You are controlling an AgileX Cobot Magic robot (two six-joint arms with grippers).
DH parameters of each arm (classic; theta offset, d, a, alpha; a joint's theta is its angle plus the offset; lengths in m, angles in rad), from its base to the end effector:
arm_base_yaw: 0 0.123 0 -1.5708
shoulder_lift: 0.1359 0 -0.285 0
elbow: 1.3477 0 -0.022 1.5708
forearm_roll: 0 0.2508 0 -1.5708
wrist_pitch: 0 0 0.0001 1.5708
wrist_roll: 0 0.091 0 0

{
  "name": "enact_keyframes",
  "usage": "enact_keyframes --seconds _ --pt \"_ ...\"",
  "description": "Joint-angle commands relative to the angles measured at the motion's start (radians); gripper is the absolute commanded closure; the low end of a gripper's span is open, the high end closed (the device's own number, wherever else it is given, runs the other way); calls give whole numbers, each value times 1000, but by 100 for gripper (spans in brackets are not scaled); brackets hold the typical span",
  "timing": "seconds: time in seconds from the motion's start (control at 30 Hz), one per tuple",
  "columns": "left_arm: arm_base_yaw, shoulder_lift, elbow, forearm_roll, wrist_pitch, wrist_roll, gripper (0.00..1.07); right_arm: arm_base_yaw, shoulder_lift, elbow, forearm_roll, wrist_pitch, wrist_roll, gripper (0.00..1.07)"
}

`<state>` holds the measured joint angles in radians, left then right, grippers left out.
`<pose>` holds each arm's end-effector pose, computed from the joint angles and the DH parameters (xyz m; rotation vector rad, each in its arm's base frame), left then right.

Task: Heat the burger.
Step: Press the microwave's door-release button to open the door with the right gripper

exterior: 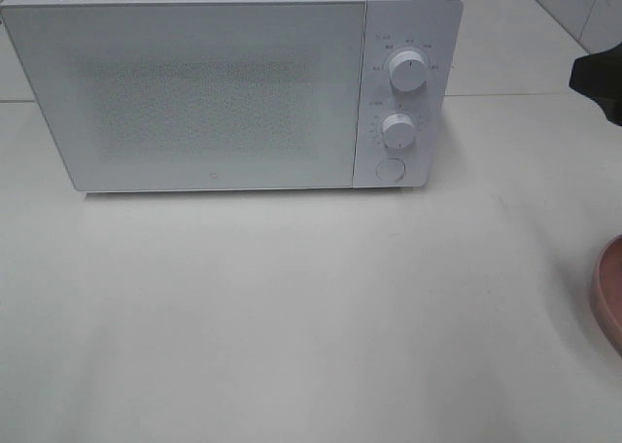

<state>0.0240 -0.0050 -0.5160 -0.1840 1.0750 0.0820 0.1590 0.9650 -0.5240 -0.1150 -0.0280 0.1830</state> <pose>-0.0085 -0.0149 0.2816 0.0711 2.0261 -0.1529 0.1974 0.0319 0.2816 -0.0886 1.8978 0.1575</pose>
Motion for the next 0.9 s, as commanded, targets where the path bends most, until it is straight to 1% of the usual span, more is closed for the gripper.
enact_keyframes --seconds 0.03,0.17,0.23,0.33,0.4,0.5,0.53,0.6,0.63,0.7,0.77,0.9 --pt "-4 -17 2 -1 -10 -3 7 -2 48 -6 -40 -94 4 34" --pt "-4 -17 2 -1 -10 -3 7 -2 86 -6 -80 -154 4 34" --pt "-4 -17 2 -1 -10 -3 7 -2 130 17 -90 -276 -5 34" --pt "-4 -17 2 -1 -10 -3 7 -2 142 33 -90 -326 -10 34" --pt "-4 -17 2 -1 -10 -3 7 -2 168 101 -62 -480 -39 34" --pt "-4 -17 2 -1 -10 -3 7 -2 171 113 -47 -507 -47 34" --pt "-4 -17 2 -1 -10 -3 7 -2 179 138 -3 -549 -72 34" --pt "-4 -17 2 -1 -10 -3 7 -2 184 149 14 -565 -83 34" --pt "-4 -17 2 -1 -10 -3 7 -2 196 174 53 -596 -108 34" --pt "-4 -17 2 -1 -10 -3 7 -2 205 186 65 -613 -117 34" --pt "-4 -17 2 -1 -10 -3 7 -2 235 227 115 -670 -131 34" --pt "-4 -17 2 -1 -10 -3 7 -2 242 249 159 -674 -131 34"
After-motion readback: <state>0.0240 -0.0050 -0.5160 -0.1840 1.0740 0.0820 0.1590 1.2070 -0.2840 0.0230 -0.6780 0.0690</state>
